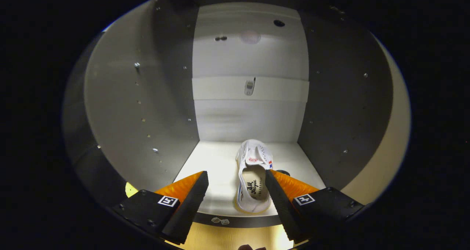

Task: Open the shoe cabinet door, grab the shoes and put them into the shoe cabinet, then close the shoe cabinet door.

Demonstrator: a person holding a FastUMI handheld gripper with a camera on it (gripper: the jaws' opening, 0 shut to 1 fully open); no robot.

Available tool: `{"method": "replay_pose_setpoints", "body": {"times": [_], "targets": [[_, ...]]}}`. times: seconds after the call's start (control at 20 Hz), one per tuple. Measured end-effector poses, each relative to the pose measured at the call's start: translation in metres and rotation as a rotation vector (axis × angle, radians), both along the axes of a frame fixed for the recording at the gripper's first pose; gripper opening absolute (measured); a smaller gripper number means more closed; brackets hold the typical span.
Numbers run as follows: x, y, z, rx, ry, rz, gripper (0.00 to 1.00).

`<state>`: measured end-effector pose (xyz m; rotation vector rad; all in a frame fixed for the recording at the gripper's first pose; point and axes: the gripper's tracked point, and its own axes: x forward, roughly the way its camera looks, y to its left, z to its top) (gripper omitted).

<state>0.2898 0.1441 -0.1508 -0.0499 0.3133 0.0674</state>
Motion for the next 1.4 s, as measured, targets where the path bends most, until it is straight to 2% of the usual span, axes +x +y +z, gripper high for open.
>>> {"method": "replay_pose_setpoints", "body": {"times": [0.45, 0.8, 0.95, 1.1, 1.4], "targets": [[-0.138, 0.003, 0.098, 0.047, -0.220, 0.049, 0.98], [-0.251, -0.015, 0.126, 0.047, -0.286, 0.049, 0.98], [-0.292, -0.031, 0.138, 0.088, -0.313, 0.021, 0.98], [-0.326, -0.062, 0.142, 0.047, -0.335, -0.037, 0.97], [-0.380, -0.157, 0.146, 0.027, -0.352, -0.242, 0.98]]}}
